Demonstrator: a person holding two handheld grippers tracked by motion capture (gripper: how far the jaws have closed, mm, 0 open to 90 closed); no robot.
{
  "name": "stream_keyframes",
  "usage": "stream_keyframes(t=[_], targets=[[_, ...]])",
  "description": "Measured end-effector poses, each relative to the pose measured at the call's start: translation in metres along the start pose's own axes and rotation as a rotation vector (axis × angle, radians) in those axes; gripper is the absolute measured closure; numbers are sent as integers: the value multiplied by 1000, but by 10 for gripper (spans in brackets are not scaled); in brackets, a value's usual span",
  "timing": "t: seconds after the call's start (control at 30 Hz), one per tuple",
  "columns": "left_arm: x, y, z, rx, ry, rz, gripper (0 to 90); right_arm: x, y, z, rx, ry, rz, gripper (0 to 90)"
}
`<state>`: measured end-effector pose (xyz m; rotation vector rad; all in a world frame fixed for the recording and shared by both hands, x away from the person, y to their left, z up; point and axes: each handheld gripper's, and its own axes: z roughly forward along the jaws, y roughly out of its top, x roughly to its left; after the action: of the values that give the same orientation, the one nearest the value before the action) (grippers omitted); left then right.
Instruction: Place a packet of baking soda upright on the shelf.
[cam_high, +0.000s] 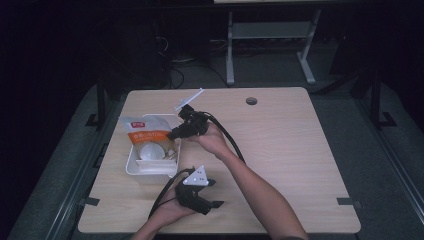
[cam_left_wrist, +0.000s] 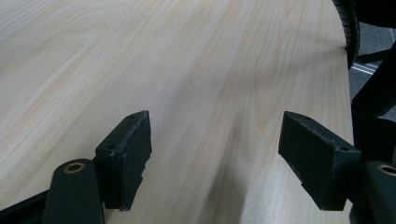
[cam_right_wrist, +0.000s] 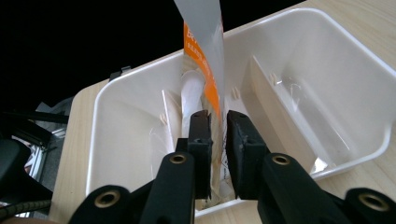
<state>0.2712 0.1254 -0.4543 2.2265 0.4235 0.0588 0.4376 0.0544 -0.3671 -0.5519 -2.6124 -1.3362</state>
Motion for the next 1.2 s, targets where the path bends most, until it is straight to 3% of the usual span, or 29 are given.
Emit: stream_keyframes(t=[0.53, 1.2], targets=[[1, 0, -1, -11, 1, -12, 253, 0, -8, -31, -35, -13, 16, 700], [2, 0, -2, -9, 4, -12, 253, -8, -32, -76, -73, -44, 67, 567]])
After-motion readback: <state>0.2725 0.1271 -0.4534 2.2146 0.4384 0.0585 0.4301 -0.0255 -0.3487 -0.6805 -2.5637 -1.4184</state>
